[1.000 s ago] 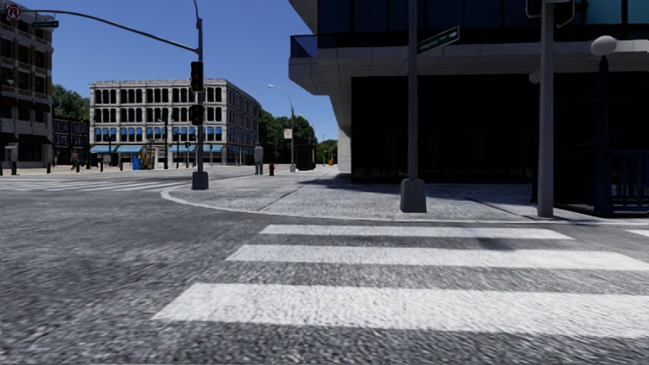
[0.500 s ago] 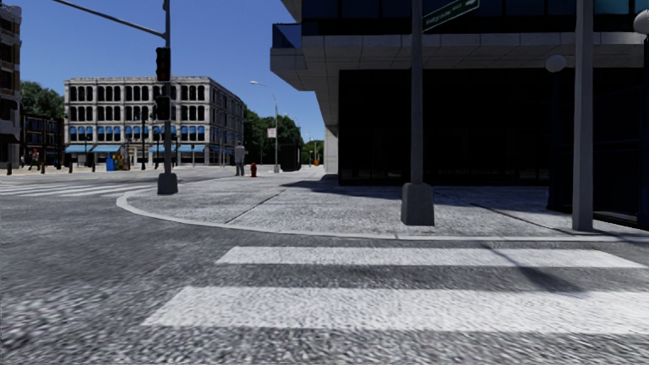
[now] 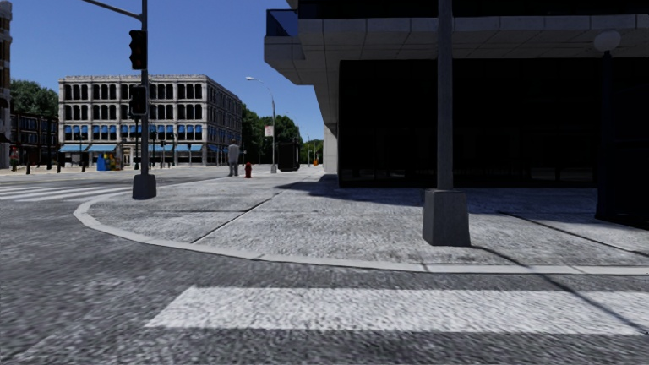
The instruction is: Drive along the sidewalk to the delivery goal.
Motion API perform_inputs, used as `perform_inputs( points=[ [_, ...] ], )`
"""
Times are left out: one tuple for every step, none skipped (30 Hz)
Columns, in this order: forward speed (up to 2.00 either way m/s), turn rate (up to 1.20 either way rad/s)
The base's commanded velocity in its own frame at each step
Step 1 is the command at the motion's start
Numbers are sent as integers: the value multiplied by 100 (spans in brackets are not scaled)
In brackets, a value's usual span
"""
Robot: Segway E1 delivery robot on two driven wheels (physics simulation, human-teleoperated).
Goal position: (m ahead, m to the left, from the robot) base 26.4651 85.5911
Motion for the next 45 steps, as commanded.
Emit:
perform_inputs(
  points=[
    [200, 0],
    [200, 0],
    [200, 0],
    [200, 0],
    [200, 0],
    [200, 0],
    [200, 0],
    [200, 0],
    [200, 0],
    [200, 0],
    [200, 0],
    [200, 0],
    [200, 0],
    [200, 0],
    [200, 0],
    [200, 0],
    [200, 0],
    [200, 0],
    [200, 0],
    [197, 0],
    [182, 0],
    [182, 0],
    [166, 0],
    [158, 0],
    [155, 0],
    [154, 0],
    [154, 0],
    [154, 0],
    [154, 0],
    [154, 0],
    [154, 0],
    [154, 0],
    [154, 0],
    [154, 0],
    [154, 0],
    [154, 0],
    [154, 0],
    [154, 0],
    [155, 0],
    [155, 0],
    [155, 0],
    [155, 0],
    [156, 0],
    [156, 0],
    [156, 0]
  ],
)
